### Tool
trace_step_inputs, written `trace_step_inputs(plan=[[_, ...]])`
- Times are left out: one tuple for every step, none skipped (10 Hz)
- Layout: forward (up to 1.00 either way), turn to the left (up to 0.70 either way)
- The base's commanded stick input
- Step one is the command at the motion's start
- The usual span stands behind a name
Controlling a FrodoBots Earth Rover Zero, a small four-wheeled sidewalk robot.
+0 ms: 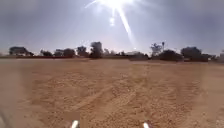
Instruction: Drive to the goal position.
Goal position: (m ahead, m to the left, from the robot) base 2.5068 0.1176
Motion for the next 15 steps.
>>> trace_step_inputs(plan=[[1.0,0.0],[1.0,0.0],[1.0,0.0],[1.0,0.0],[1.0,0.0],[1.0,0.0],[1.0,0.0],[1.0,0.11],[1.0,0.25],[1.0,0.27],[1.0,0.27],[1.0,0.27],[1.0,0.27],[1.0,0.27],[1.0,0.27]])
